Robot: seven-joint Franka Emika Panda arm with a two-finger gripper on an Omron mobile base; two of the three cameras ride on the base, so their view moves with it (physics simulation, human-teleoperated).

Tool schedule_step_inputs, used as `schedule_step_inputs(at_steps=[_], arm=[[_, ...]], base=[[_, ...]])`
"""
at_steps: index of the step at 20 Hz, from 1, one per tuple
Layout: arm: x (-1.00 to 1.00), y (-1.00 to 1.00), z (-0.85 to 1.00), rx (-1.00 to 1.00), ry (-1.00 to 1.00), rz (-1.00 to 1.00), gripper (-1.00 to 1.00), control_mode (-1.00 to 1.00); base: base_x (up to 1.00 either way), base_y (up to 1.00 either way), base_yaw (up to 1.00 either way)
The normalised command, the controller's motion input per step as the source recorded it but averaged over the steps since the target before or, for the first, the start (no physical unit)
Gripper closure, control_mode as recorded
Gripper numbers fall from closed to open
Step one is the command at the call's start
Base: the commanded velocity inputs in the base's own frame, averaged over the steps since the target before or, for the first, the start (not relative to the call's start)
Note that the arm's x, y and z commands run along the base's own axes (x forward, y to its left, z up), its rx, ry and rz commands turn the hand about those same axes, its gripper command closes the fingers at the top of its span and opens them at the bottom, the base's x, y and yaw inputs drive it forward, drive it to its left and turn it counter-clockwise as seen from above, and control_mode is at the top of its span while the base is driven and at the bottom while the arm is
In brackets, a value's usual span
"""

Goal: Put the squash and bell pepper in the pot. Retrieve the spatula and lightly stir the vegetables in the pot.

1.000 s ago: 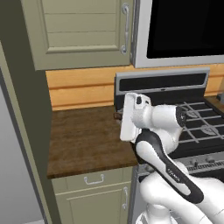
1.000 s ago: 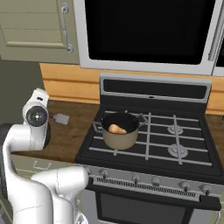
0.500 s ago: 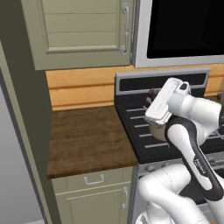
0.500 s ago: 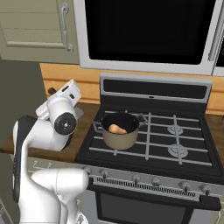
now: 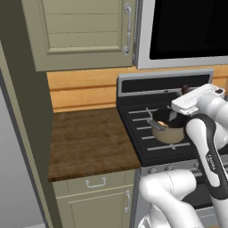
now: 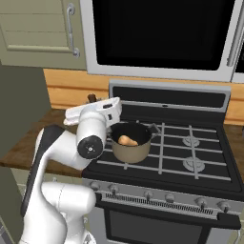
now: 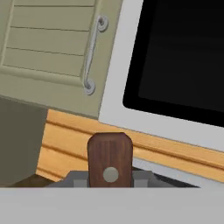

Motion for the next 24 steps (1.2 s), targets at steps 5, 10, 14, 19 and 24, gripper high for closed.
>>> schedule_step_inputs(at_steps=[5, 10, 14, 19, 24], arm=[[0.31, -0.85, -0.02, 0.31, 0.10, -0.21, 1.00, -1.00], [0.31, -0.50, -0.20, 0.30, 0.15, -0.17, 1.00, -1.00], [0.26, -0.16, -0.38, 0.23, 0.03, -0.11, 1.00, -1.00], [0.35, -0.06, -0.50, 0.11, -0.05, -0.11, 1.00, -1.00], [0.21, -0.18, -0.37, 0.03, -0.10, -0.13, 1.00, -1.00]], base=[[0.00, 0.00, 0.00], [0.00, 0.00, 0.00], [0.00, 0.00, 0.00], [0.00, 0.00, 0.00], [0.00, 0.00, 0.00]])
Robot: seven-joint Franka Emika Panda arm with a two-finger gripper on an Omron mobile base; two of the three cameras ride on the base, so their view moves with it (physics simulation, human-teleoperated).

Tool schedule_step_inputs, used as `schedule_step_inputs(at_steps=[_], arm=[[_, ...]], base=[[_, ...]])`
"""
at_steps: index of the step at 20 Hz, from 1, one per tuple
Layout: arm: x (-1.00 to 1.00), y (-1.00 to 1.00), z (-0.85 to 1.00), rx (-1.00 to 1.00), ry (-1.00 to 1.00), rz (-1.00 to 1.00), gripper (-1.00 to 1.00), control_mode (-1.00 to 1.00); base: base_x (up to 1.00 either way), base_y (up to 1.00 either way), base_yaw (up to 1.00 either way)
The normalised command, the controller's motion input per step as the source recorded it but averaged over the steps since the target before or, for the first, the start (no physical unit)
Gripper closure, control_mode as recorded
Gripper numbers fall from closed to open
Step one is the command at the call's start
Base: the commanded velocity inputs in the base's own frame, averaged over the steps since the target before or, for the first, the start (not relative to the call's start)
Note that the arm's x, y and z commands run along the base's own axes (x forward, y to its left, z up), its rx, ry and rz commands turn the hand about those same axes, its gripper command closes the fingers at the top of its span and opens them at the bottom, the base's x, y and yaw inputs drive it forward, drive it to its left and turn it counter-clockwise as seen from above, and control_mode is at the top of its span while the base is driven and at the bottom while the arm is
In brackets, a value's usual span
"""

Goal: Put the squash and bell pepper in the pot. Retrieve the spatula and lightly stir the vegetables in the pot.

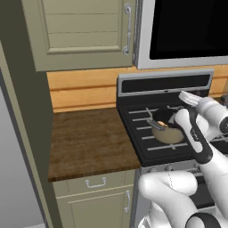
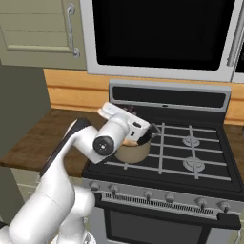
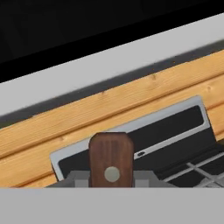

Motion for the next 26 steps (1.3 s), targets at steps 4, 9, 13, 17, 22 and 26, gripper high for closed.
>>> schedule_step_inputs(at_steps=[4, 9, 13, 17, 22, 26], arm=[[0.04, -0.26, -0.34, 0.02, -0.02, -0.12, 1.00, -1.00], [0.04, -0.15, -0.05, 0.12, 0.09, -0.11, 1.00, -1.00], [0.29, -0.02, 0.00, 0.15, 0.21, -0.10, 1.00, -1.00], [0.36, 0.00, 0.00, 0.14, 0.23, -0.06, 1.00, -1.00], [0.28, 0.00, -0.13, 0.10, 0.09, -0.03, 1.00, -1.00], [0.07, 0.00, -0.52, 0.00, 0.00, 0.00, 1.00, -1.00]], base=[[0.00, 0.00, 0.00], [0.00, 0.00, 0.00], [0.00, 0.00, 0.00], [0.00, 0.00, 0.00], [0.00, 0.00, 0.00], [0.00, 0.00, 0.00]])
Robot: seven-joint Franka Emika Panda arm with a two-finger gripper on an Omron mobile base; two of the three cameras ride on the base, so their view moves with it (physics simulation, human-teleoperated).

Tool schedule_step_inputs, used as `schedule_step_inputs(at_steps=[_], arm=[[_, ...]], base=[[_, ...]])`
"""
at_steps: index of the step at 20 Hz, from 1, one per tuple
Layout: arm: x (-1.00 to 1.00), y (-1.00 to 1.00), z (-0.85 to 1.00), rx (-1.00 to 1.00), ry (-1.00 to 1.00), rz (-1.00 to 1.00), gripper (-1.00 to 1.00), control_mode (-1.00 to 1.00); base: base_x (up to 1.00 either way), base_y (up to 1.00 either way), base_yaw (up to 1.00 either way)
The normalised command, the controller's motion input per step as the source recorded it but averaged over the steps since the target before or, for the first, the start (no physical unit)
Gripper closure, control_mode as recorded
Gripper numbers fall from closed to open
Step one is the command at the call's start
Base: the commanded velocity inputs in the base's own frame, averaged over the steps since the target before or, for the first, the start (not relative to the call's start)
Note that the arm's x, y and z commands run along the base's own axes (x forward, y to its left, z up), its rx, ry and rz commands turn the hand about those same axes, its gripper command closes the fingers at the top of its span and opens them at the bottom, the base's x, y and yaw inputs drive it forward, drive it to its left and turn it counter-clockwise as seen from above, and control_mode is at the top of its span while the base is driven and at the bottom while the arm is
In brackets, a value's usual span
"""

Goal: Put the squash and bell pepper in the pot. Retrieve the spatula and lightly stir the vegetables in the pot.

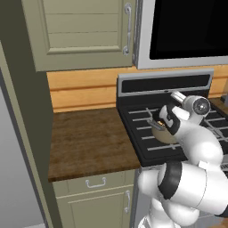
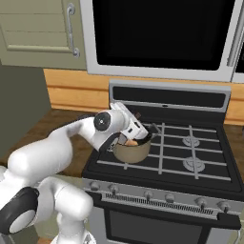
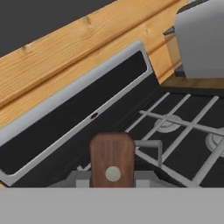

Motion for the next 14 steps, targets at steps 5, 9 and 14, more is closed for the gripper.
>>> schedule_step_inputs(at_steps=[5, 9, 14], arm=[[0.10, -0.01, -0.66, -0.01, -0.08, 0.00, 1.00, -1.00], [0.24, -0.07, -0.31, -0.06, -0.21, 0.00, 1.00, -1.00], [0.30, -0.14, -0.01, -0.14, -0.22, -0.02, 1.00, -1.00]], base=[[0.00, 0.00, 0.00], [0.00, 0.00, 0.00], [0.00, 0.00, 0.00]])
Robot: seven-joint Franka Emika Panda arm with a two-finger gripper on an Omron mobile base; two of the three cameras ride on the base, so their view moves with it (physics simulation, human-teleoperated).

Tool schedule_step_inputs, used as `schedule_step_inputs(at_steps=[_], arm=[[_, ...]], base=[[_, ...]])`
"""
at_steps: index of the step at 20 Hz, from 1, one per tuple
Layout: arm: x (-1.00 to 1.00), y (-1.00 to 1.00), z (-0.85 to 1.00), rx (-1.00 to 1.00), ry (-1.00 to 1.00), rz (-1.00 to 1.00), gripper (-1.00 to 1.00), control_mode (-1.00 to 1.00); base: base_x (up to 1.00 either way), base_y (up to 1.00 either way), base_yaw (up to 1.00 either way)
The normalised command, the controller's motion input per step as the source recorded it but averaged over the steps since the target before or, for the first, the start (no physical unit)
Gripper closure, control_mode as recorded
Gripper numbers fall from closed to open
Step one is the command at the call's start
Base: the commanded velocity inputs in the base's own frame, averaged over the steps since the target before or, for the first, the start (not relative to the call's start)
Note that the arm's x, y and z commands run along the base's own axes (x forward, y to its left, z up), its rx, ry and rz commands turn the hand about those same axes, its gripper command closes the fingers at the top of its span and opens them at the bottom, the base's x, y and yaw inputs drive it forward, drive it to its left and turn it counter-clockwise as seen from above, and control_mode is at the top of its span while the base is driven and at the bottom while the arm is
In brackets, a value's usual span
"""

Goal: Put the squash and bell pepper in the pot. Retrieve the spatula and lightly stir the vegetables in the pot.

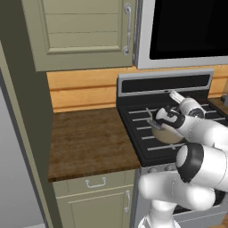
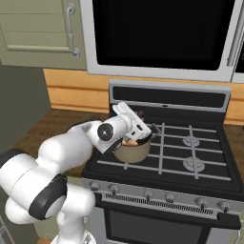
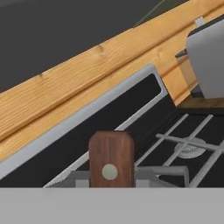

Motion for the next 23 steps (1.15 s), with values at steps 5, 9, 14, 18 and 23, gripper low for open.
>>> schedule_step_inputs(at_steps=[5, 9, 14, 18, 23], arm=[[0.09, -0.02, -0.08, -0.13, -0.09, -0.02, 1.00, -1.00], [-0.40, -0.12, -0.01, -0.01, 0.10, -0.01, 1.00, -1.00], [-0.51, -0.30, 0.45, 0.01, 0.18, -0.01, 1.00, -1.00], [-0.14, -0.17, 0.71, 0.00, 0.18, -0.02, 1.00, -1.00], [0.01, 0.20, 0.14, 0.00, 0.25, 0.00, 1.00, -1.00]], base=[[0.00, 0.00, 0.00], [0.00, 0.00, 0.00], [0.00, 0.00, 0.00], [0.00, 0.00, 0.00], [0.00, 0.00, 0.00]])
